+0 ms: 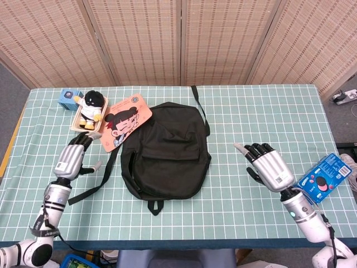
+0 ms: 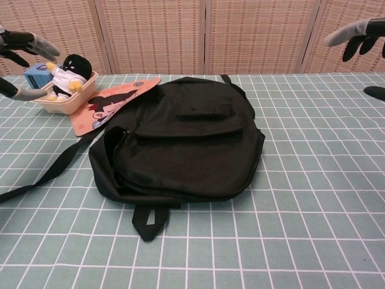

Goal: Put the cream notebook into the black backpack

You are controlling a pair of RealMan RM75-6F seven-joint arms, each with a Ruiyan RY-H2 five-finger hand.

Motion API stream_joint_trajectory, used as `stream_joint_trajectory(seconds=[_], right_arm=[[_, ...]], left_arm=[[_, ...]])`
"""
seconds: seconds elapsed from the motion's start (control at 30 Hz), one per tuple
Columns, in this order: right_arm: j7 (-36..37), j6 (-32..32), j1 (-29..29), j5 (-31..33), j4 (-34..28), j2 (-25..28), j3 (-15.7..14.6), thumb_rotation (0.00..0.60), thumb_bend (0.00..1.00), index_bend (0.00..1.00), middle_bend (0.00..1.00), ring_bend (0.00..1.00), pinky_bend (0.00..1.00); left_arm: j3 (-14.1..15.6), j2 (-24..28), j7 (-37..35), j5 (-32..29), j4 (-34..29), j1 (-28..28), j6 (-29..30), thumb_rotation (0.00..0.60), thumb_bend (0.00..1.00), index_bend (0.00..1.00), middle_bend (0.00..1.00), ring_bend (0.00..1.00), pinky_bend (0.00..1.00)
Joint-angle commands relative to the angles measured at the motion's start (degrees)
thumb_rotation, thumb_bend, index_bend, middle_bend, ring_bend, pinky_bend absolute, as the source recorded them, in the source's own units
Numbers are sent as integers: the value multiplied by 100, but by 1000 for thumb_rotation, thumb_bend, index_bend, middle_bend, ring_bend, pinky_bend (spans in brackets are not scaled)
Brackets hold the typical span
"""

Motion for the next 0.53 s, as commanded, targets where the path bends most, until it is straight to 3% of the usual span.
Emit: stream_joint_trajectory(seconds=[0.03,0.27,0.53], right_arm=[[482,149,-189,-63,185,52,-56,600,345,244,313,276,371],[854,239,-560,-38,58,291,-238,600,364,272,335,277,371],[742,522,-1074,157,-105,438,-324,600,389,298,345,283,371]], left_arm=[[236,34,-159,490,222,448,538,600,299,229,185,105,156],[623,124,59,1059,299,1122,1254,600,299,231,184,106,148],[839,228,385,1330,107,1764,1854,600,299,242,184,105,130]])
